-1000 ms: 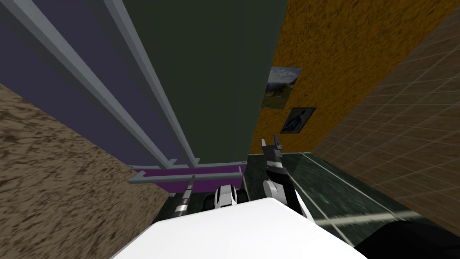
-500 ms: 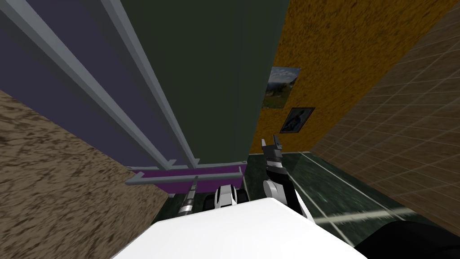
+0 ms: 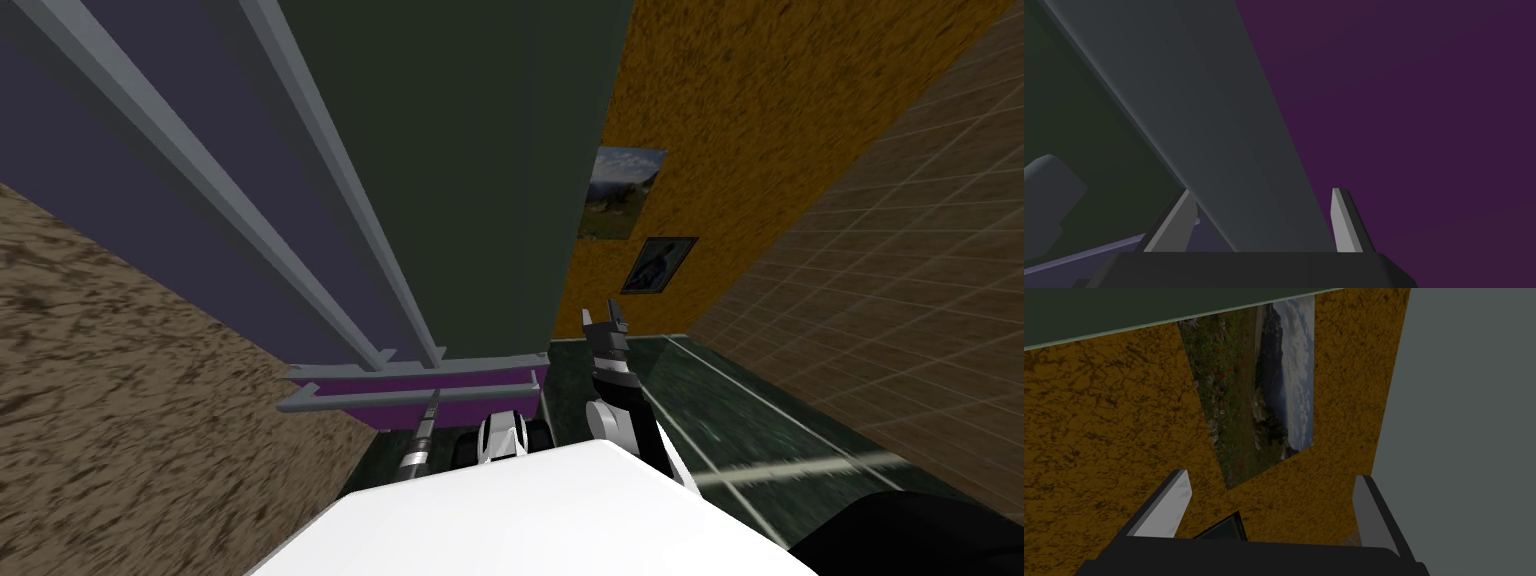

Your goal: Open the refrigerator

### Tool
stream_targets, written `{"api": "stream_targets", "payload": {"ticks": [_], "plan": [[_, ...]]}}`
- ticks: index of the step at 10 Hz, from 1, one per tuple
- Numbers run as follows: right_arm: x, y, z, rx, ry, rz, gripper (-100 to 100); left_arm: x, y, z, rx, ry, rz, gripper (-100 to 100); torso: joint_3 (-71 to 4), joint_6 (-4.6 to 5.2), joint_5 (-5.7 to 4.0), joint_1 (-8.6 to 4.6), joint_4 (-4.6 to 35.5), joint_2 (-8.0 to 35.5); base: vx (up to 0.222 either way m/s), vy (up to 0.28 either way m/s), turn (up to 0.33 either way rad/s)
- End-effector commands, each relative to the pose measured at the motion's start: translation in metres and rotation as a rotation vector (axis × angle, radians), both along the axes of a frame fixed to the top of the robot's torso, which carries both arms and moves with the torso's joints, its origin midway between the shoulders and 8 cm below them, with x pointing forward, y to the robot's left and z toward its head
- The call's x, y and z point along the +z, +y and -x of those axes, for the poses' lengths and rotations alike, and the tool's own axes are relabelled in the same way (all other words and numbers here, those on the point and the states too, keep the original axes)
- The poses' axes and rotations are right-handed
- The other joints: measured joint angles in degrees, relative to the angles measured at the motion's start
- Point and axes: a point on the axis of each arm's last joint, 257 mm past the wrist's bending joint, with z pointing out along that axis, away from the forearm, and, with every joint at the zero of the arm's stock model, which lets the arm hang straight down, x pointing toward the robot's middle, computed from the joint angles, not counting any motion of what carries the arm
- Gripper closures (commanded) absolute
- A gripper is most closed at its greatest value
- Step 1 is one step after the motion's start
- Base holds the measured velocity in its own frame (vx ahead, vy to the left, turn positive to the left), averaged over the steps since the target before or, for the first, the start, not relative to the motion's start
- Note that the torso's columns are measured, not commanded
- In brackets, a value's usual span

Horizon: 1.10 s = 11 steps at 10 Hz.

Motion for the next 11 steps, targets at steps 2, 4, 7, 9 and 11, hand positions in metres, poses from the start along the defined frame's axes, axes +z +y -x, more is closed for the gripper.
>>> {"api": "stream_targets", "payload": {"ticks": [2, 4, 7, 9, 11], "plan": [[0.000, 0.000, 0.000, 0.000, 0.000, 0.000, 0, -0.001, 0.003, 0.005, -0.001, 0.010, -0.001, 100, -0.13, 0.05, -0.04, -0.06, 0.01, -0.19, -0.165, 0.004, 0.014], [0.000, 0.000, 0.000, 0.000, 0.000, 0.000, 0, -0.004, 0.004, 0.015, -0.004, 0.022, -0.001, 100, -0.29, 0.02, -0.09, -0.03, 0.00, -0.40, -0.175, 0.029, 0.012], [0.000, 0.000, 0.000, 0.000, 0.000, 0.000, 0, -0.002, 0.002, 0.017, -0.009, 0.017, 0.000, 100, -0.20, 0.00, -0.07, -0.04, 0.00, -0.32, -0.151, 0.002, 0.013], [0.000, 0.000, 0.000, 0.000, 0.000, 0.000, 0, -0.004, 0.002, 0.028, -0.014, 0.024, -0.001, 100, -0.28, -0.01, -0.10, -0.14, -0.01, -0.34, -0.134, 0.013, 0.008], [0.000, 0.000, 0.000, 0.000, 0.000, 0.000, 0, -0.005, 0.002, 0.034, -0.017, 0.027, -0.001, 100, 0.02, -0.06, -0.01, -0.06, -0.03, 0.06, -0.184, 0.017, -0.004]]}}
